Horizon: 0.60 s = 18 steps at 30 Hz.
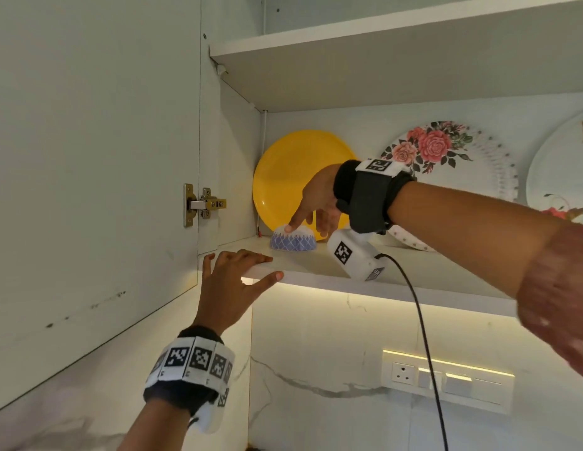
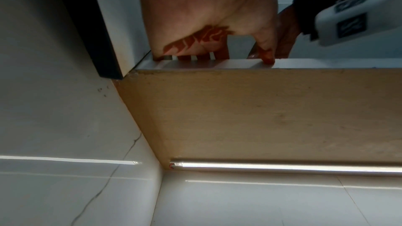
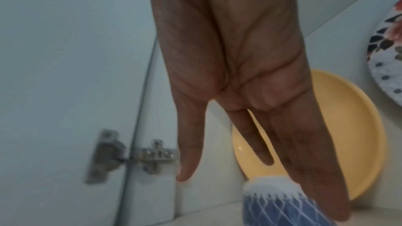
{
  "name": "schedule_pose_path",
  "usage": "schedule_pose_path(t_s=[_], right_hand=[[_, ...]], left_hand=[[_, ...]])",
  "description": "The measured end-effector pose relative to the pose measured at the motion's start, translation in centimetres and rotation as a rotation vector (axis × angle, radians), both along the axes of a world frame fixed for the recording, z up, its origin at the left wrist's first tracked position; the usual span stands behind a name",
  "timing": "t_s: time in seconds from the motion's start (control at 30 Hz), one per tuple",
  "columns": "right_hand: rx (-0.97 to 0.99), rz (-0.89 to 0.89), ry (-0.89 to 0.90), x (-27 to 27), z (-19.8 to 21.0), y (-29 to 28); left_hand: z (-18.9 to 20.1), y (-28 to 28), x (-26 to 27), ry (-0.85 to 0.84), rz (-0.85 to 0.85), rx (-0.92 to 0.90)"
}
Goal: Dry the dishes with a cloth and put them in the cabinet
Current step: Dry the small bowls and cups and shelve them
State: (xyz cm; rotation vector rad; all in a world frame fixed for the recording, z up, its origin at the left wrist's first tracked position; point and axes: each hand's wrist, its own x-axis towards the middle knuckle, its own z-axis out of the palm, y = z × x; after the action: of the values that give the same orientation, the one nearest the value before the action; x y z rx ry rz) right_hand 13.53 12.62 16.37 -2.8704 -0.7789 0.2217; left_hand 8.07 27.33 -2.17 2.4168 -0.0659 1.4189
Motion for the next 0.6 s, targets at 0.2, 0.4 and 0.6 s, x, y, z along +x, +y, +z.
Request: schedule_pose_path(t_s=[0.2, 0.4, 0.6], right_hand=[[0.291, 0.114, 0.159, -5.7, -1.8, -5.9], [0.527, 0.189, 0.168, -10.3, -10.3, -11.1], [0.461, 0.068, 0.123, -9.6, -26.6, -13.4]], left_hand=[[-0.8, -2.8, -1.9, -0.133, -0.116, -0.111], [-5.1, -7.4, -5.5, -0.086, -0.245, -0.206], [-15.2, -10.8, -8.0, 0.362, -0.297, -0.331]])
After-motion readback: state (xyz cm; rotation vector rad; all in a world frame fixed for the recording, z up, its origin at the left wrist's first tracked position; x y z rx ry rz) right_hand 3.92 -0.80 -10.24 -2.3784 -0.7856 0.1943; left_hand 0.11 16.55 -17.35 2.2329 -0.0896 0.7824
